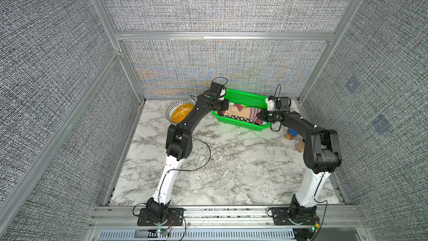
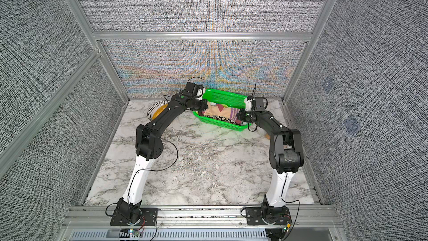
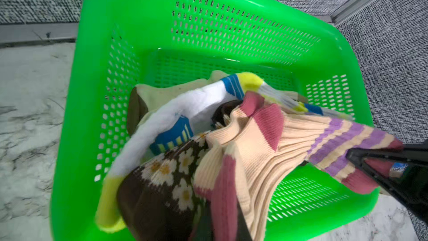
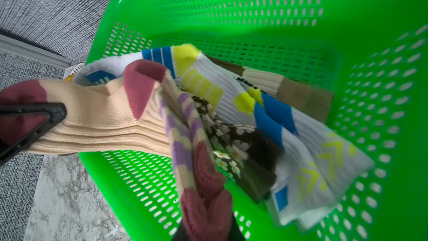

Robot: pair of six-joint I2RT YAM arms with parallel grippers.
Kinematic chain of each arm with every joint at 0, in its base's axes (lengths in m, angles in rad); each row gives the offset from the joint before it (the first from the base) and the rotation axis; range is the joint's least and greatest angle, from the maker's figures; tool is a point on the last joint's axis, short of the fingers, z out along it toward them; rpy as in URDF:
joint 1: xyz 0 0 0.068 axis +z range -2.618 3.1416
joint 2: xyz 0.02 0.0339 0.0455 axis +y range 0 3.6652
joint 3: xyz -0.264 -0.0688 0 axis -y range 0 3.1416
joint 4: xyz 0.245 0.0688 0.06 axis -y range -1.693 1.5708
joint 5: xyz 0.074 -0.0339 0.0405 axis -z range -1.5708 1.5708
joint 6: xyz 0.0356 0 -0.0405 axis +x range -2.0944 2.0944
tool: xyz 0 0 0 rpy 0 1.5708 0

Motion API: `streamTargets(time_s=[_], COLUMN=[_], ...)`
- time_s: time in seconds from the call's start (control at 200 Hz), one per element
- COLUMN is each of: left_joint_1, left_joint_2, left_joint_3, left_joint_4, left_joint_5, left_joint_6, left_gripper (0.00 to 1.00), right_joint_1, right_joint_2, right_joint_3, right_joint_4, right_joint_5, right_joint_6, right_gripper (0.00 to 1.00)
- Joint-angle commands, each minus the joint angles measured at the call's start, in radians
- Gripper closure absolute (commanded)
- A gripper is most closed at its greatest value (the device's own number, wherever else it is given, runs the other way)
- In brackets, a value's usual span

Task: Place the socks together as a pair
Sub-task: Place a pair of socks in the bin, then reset both arms

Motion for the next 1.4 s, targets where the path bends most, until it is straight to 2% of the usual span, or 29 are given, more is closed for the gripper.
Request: streamTargets(time_s=[0.0,0.04,0.11,0.13,0.14,0.155,0.205,0.245,0.36,0.42,0.56,0.62,0.71,0.806,0.886,0.931,1.036,1.101,1.161,1.221,1.261,1.396], left_joint_1=[0.002,0.002,0.002,0.001,0.001,0.002,0.002,0.002,0.002,0.002,0.014,0.037,0.102,0.171,0.236,0.261,0.321,0.347,0.362,0.368,0.371,0.41], left_joint_2=[-0.024,-0.06,-0.151,-0.184,-0.202,-0.227,-0.322,-0.403,-0.709,-0.874,-1.19,-1.29,-1.393,-1.429,-1.397,-1.354,-1.246,-1.177,-1.1,-1.012,-0.959,-0.982], left_joint_3=[-0.008,-0.036,-0.118,-0.142,-0.16,-0.182,-0.259,-0.329,-0.669,-0.87,-1.312,-1.478,-1.712,-1.875,-1.972,-1.998,-2.013,-2.052,-2.09,-2.081,-2.055,-2.002], left_joint_4=[0.01,0.022,0.066,0.081,0.09,0.101,0.123,0.141,0.256,0.322,0.473,0.546,0.718,0.912,1.101,1.179,1.25,1.377,1.516,1.563,1.595,1.447], left_joint_5=[0.02,0.017,0.002,-0.006,-0.009,-0.013,-0.038,-0.061,-0.196,-0.342,-0.663,-0.784,-0.898,-0.95,-0.88,-0.854,-0.789,-0.717,-0.644,-0.596,-0.613,-0.551], left_joint_6=[0.022,0.018,0.01,0.007,0.006,0.005,0.005,0.005,0.001,-0.026,0.034,0.051,0.103,0.181,0.268,0.306,0.327,0.339,0.335,0.346,0.324,0.309], left_gripper=[0.69,0.54,0.36,0.2,0.06,0.02,0.01,0.01,0.01,0.01,0.01,0.01,0.01,0.01,0.01,0.01,0.01,0.01,0.01,0.01,0.01,0.01], right_joint_1=[-0.009,-0.009,-0.008,-0.009,-0.009,-0.008,-0.008,-0.008,-0.009,-0.009,-0.011,-0.011,-0.011,-0.013,-0.013,-0.022,-0.027,-0.026,-0.026,-0.033,-0.028,-0.029], right_joint_2=[-0.022,-0.054,-0.132,-0.158,-0.17,-0.188,-0.245,-0.295,-0.452,-0.53,-0.662,-0.703,-0.736,-0.707,-0.63,-0.583,-0.45,-0.385,-0.42,-0.414,-0.4,-0.401], right_joint_3=[0.026,0.015,-0.022,-0.035,-0.042,-0.052,-0.083,-0.117,-0.268,-0.377,-0.643,-0.769,-0.946,-1.071,-1.123,-1.124,-1.198,-1.241,-1.232,-1.211,-1.203,-1.206], right_joint_4=[-0.038,-0.046,-0.044,-0.044,-0.044,-0.045,-0.051,-0.052,0.002,0.06,0.244,0.391,0.688,0.954,1.138,1.168,1.422,1.576,1.499,1.466,1.476,1.479], right_joint_5=[-0.017,-0.008,0.002,0.008,0.011,0.02,0.041,0.055,0.161,0.259,0.53,0.595,0.596,0.613,0.621,0.616,0.595,0.591,0.574,0.561,0.553,0.553], right_joint_6=[-0.032,-0.037,-0.043,-0.044,-0.043,-0.043,-0.047,-0.053,-0.085,-0.096,-0.119,-0.156,-0.25,-0.305,-0.335,-0.311,-0.303,-0.309,-0.308,-0.306,-0.32,-0.321], right_gripper=[0.55,0.44,0.32,0.3,0.28,0.24,0.08,0.03,0.02,0.02,0.02,0.02,0.02,0.02,0.02,0.02,0.02,0.02,0.02,0.02,0.02,0.02])
